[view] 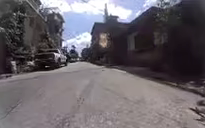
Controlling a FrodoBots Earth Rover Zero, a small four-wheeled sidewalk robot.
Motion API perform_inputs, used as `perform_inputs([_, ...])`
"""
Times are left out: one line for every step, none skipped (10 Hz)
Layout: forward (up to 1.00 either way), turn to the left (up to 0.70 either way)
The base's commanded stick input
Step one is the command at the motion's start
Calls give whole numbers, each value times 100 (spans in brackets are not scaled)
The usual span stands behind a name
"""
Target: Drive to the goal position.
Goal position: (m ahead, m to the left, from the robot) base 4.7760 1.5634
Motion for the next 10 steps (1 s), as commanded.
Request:
perform_inputs([85, 0])
perform_inputs([85, 0])
perform_inputs([85, 0])
perform_inputs([85, 0])
perform_inputs([85, 0])
perform_inputs([85, 0])
perform_inputs([85, 0])
perform_inputs([85, 0])
perform_inputs([85, 0])
perform_inputs([85, 0])
